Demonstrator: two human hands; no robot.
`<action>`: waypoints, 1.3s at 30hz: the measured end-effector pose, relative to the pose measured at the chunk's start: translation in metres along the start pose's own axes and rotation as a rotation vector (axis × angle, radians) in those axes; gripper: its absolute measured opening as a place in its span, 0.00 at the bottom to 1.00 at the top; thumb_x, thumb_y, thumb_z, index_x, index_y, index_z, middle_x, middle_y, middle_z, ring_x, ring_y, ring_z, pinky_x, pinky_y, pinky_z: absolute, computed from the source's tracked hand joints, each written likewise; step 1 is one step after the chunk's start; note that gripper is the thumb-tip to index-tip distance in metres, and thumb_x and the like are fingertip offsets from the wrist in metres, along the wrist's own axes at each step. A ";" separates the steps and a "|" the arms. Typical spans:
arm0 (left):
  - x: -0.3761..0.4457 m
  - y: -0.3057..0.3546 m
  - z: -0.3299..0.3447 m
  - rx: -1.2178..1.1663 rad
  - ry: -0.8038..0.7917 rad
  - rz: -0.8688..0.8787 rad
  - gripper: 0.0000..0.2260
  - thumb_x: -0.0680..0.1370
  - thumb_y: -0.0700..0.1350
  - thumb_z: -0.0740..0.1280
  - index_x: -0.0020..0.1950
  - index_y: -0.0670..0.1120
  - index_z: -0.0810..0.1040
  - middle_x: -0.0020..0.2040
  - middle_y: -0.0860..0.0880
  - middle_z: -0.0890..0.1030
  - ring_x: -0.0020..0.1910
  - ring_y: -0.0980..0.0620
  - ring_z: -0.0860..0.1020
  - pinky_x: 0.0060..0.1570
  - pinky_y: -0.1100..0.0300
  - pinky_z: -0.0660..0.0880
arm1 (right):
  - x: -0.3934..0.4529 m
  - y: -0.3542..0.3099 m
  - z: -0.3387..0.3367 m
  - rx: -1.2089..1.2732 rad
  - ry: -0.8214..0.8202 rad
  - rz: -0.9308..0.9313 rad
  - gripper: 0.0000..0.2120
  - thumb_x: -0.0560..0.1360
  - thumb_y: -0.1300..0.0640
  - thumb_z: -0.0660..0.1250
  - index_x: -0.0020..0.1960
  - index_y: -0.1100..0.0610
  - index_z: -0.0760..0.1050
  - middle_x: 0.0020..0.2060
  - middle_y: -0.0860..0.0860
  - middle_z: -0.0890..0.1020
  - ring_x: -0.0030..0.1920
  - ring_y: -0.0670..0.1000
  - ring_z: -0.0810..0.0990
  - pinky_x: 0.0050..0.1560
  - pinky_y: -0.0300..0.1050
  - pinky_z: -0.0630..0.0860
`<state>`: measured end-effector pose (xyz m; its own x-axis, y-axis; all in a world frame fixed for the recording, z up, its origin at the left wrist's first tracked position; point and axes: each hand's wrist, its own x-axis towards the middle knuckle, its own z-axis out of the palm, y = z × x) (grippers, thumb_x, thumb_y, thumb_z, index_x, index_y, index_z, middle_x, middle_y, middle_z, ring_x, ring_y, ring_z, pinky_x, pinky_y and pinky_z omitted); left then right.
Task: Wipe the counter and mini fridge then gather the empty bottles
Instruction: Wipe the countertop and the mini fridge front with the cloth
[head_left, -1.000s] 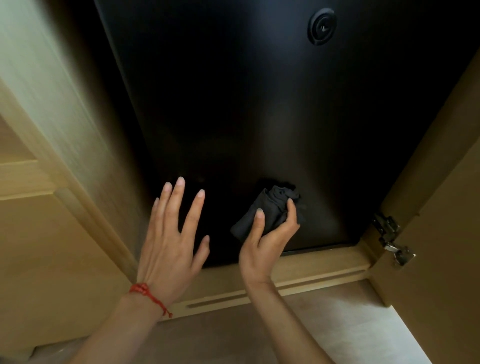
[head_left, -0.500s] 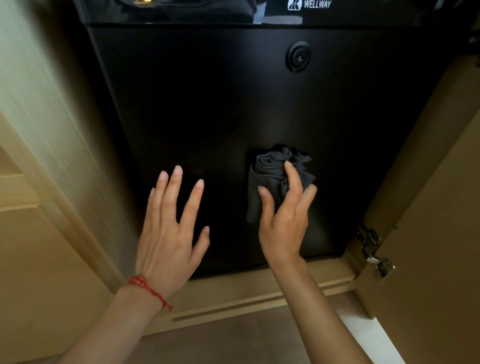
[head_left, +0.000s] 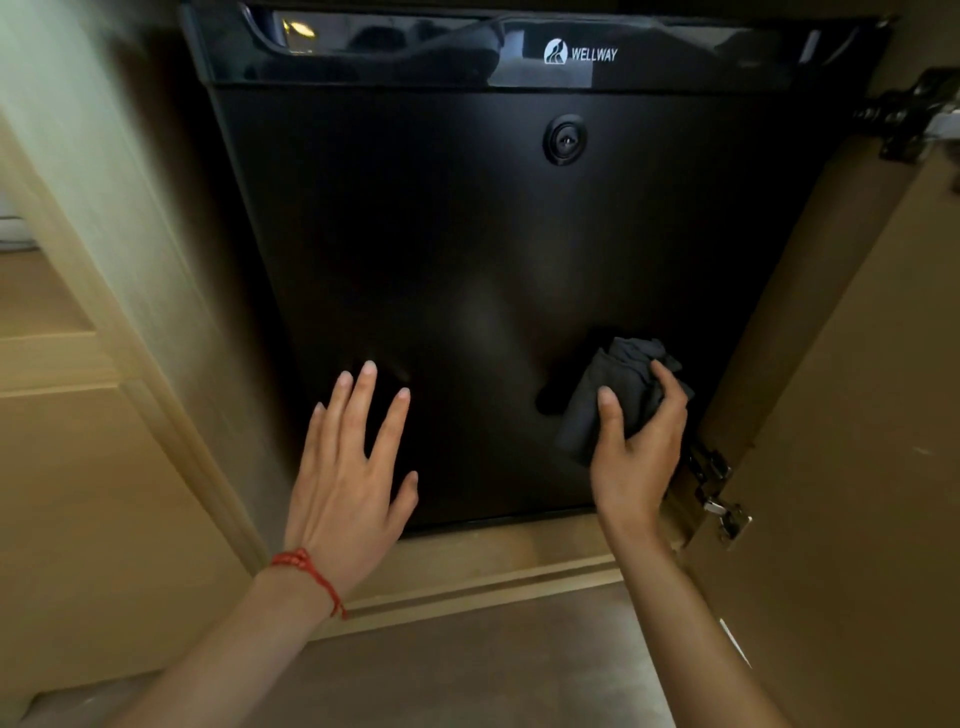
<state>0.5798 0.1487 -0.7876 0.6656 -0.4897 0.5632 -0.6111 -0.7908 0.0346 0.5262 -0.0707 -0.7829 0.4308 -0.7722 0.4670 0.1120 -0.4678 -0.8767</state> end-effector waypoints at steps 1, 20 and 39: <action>-0.003 0.001 0.000 -0.003 -0.015 -0.004 0.34 0.70 0.45 0.70 0.72 0.42 0.60 0.73 0.36 0.56 0.72 0.39 0.54 0.66 0.42 0.59 | -0.001 0.000 -0.004 0.005 -0.023 0.013 0.23 0.75 0.55 0.66 0.68 0.56 0.64 0.66 0.56 0.69 0.60 0.39 0.63 0.50 0.14 0.56; -0.079 0.045 0.055 -0.106 -0.315 -0.051 0.25 0.75 0.54 0.53 0.70 0.43 0.63 0.69 0.40 0.68 0.69 0.44 0.61 0.64 0.43 0.60 | -0.079 0.050 -0.040 -0.132 -0.461 0.406 0.21 0.72 0.56 0.69 0.63 0.51 0.69 0.57 0.46 0.74 0.60 0.49 0.73 0.59 0.47 0.73; -0.066 0.081 -0.115 -0.216 -0.592 -0.100 0.25 0.77 0.53 0.53 0.67 0.39 0.69 0.68 0.37 0.70 0.68 0.38 0.66 0.64 0.42 0.64 | -0.074 -0.106 -0.123 -0.243 -0.609 0.618 0.20 0.73 0.56 0.68 0.63 0.51 0.69 0.54 0.46 0.76 0.55 0.48 0.76 0.53 0.42 0.75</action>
<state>0.4370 0.1587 -0.7274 0.8102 -0.5862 -0.0009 -0.5652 -0.7815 0.2641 0.3719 -0.0169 -0.7102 0.7590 -0.5867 -0.2823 -0.4599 -0.1763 -0.8703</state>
